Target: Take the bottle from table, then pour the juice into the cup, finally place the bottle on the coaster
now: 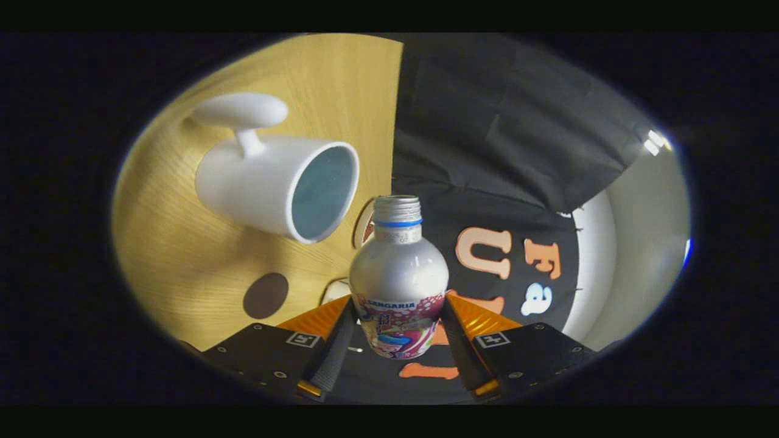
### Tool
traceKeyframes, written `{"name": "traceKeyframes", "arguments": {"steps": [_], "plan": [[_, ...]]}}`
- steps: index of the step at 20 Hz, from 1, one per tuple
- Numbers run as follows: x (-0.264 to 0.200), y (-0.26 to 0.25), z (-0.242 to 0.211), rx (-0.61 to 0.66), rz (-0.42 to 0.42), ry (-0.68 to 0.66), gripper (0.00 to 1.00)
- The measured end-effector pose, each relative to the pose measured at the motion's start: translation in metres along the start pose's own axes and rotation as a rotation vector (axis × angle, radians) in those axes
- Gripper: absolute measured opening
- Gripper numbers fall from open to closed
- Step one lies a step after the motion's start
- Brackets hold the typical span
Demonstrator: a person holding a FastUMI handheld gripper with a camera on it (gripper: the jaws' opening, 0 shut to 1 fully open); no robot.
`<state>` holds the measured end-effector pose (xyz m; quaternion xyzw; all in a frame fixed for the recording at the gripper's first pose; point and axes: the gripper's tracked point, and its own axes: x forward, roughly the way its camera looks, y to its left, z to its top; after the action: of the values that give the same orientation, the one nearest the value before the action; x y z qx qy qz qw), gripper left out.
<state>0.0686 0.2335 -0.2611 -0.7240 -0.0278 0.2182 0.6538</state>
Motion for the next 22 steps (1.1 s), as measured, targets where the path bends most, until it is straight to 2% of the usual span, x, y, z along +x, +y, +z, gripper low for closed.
{"name": "traceKeyframes", "arguments": {"steps": [5,10,22], "plan": [[-0.003,-0.015,-0.003,0.356,0.021,0.019,0.77],[0.002,-0.039,-0.014,0.628,-0.001,0.043,0.77],[0.024,-0.053,-0.045,1.345,-0.005,0.044,0.77]]}}
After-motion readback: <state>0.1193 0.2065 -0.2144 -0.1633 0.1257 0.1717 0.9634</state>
